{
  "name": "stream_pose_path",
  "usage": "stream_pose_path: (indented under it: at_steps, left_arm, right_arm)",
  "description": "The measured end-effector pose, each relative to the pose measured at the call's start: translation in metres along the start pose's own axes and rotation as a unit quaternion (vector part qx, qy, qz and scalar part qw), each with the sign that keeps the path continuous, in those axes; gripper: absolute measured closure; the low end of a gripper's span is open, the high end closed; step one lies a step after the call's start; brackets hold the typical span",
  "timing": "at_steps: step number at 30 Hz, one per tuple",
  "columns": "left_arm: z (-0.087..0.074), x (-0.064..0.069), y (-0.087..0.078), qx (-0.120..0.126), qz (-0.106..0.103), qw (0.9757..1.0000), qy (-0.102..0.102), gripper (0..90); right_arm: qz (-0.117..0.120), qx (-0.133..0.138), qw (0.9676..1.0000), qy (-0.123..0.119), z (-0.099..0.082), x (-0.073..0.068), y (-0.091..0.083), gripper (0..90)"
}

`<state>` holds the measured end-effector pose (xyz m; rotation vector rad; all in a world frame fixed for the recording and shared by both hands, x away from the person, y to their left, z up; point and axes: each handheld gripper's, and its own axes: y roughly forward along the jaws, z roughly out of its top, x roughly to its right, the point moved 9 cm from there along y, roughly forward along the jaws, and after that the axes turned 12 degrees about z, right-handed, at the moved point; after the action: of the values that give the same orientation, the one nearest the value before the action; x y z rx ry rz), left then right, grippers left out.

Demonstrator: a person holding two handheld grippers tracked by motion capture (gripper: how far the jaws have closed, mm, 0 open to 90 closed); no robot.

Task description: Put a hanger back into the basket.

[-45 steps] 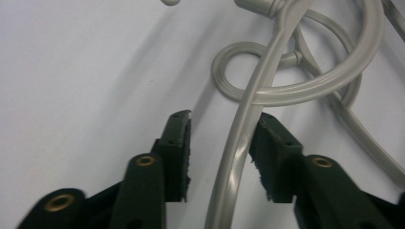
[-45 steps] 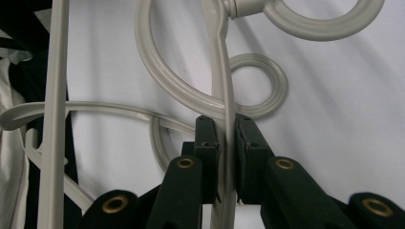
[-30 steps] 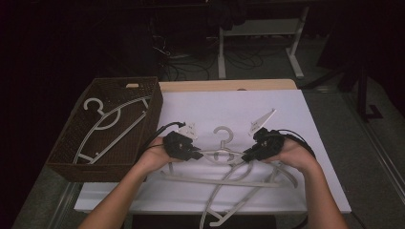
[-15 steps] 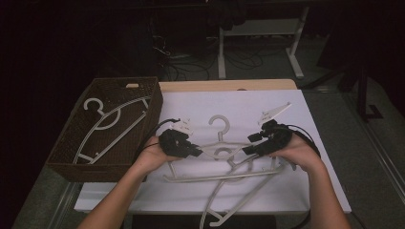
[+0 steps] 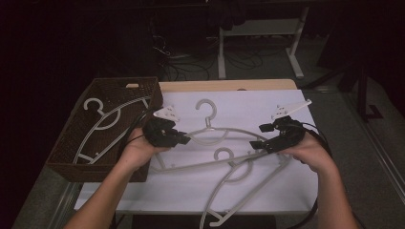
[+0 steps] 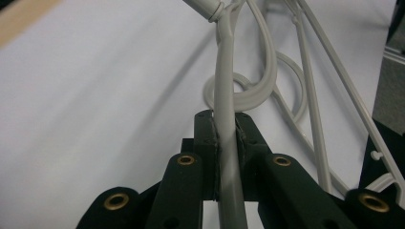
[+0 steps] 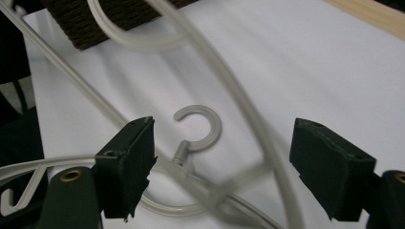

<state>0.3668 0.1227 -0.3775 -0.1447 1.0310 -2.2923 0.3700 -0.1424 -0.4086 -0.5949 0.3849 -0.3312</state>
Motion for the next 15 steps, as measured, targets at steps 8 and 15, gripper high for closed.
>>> stream_pose_path:
  at_steps: [8, 15]
  left_arm:
    - [0.002, -0.055, -0.055, 0.033, 0.051, 0.9970, -0.049, 82.5]
    - [-0.010, -0.107, -0.102, 0.061, 0.107, 0.9890, -0.082, 82.5]
  right_arm:
    - [-0.020, 0.008, 0.9996, 0.016, -0.009, 0.006, -0.006, 19.1]
    - [-0.044, 0.012, 0.9984, 0.034, -0.022, 0.011, 0.001, 13.5]
